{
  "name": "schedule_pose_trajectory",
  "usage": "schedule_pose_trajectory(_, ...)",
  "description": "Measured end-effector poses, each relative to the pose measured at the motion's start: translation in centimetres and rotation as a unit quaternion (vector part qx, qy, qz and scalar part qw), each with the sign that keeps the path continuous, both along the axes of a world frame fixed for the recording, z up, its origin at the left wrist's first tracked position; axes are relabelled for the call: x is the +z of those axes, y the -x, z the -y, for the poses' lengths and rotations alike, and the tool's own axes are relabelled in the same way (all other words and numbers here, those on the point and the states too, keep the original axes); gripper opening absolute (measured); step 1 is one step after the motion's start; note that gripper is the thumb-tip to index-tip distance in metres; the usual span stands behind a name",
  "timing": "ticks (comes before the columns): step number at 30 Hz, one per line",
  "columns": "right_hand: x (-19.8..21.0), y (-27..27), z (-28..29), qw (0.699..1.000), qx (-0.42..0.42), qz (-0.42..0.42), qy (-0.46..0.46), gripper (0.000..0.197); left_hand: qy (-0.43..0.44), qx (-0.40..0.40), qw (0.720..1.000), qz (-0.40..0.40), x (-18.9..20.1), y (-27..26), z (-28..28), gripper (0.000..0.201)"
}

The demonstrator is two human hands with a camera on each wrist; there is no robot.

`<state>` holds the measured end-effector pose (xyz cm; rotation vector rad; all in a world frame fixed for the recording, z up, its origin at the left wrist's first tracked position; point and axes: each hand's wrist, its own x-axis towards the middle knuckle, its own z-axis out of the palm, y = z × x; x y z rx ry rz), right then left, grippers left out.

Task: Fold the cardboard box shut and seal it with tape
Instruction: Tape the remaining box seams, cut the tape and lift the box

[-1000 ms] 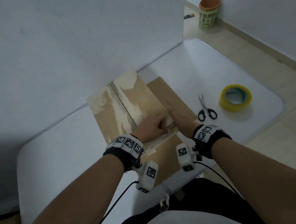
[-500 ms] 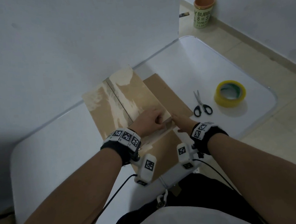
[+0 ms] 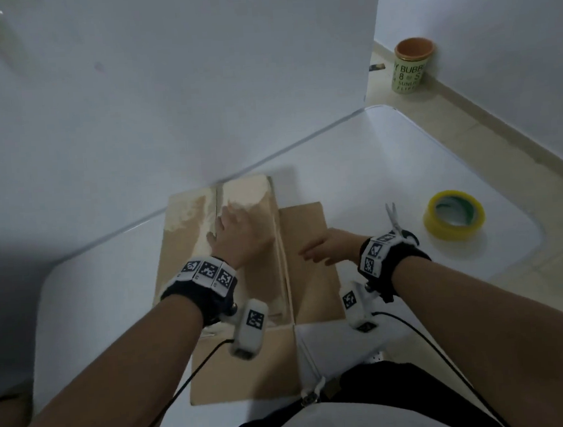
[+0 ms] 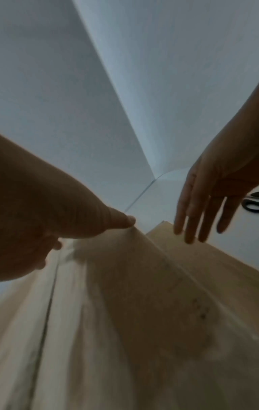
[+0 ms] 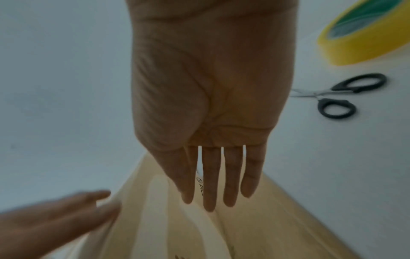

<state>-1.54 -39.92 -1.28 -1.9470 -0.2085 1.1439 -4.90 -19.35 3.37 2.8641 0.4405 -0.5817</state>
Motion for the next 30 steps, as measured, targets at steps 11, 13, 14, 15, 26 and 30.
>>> schedule_pose_trajectory(11, 1.5, -4.4, -2.8, 0.960, -0.147, 0.236, 0.013, 0.044, 0.032, -0.132, 0.979, -0.150, -0.7, 5.3, 1.0, 0.114)
schedule_pose_trajectory(13, 1.6, -4.5, -3.6, 0.971, -0.110, 0.211, 0.017, 0.055, 0.036, -0.188, 0.969, -0.156, -0.5, 6.3, -0.1, 0.115)
schedule_pose_trajectory(14, 1.7, -4.4, -4.0, 0.976, -0.093, 0.195, 0.015, 0.061, 0.041, -0.212, 0.963, -0.159, -0.2, 6.8, -0.8, 0.115)
schedule_pose_trajectory(15, 1.8, -4.3, -4.5, 0.981, -0.078, 0.180, 0.017, 0.068, 0.043, -0.229, 0.959, -0.162, 0.0, 7.3, -1.8, 0.115)
schedule_pose_trajectory(26, 2.8, -1.1, -7.7, 0.990, 0.123, 0.065, -0.012, 0.035, 0.104, 0.280, 0.952, 0.064, 0.1, 9.4, -11.1, 0.065)
schedule_pose_trajectory(30, 2.4, -2.6, -9.9, 0.959, 0.094, 0.265, 0.018, 0.039, 0.050, 0.435, 0.891, 0.120, -0.6, 11.5, -11.3, 0.065)
